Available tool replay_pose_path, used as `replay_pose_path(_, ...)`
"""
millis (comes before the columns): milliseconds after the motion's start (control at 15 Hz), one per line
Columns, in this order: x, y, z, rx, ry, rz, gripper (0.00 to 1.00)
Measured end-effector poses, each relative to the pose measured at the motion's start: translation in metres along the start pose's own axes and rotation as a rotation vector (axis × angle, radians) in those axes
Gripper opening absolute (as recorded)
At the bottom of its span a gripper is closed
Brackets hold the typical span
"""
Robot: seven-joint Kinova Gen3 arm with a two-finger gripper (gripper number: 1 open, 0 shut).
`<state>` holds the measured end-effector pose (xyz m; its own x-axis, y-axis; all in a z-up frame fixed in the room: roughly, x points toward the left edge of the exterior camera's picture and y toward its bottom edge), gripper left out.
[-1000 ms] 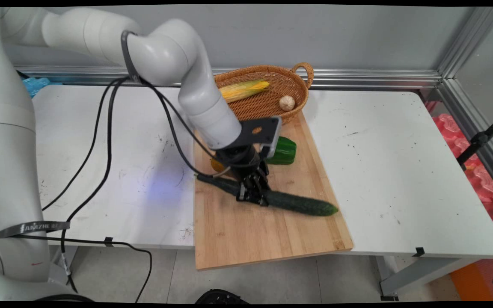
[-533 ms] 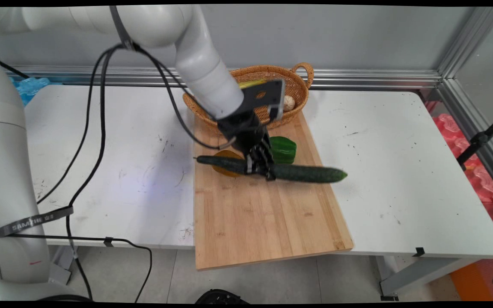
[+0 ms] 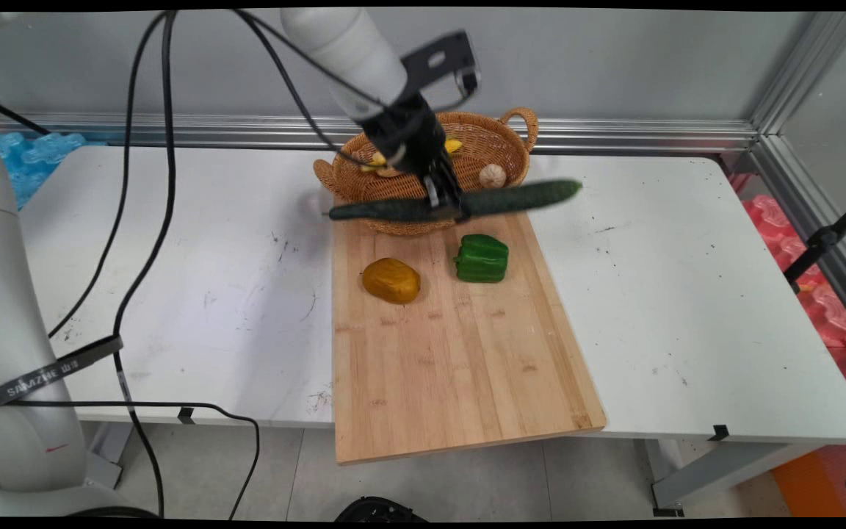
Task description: Place the picked object in the vegetable basket
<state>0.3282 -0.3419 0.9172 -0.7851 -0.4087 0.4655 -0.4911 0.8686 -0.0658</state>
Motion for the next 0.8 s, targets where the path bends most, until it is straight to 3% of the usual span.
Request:
replay_pose_path(467, -0.005, -0.062, -0.02, 0.182, 0.034, -0.192, 0.0)
replay_pose_path(800, -0.008, -0.099, -0.007, 0.236, 0.049, -0.194, 0.0)
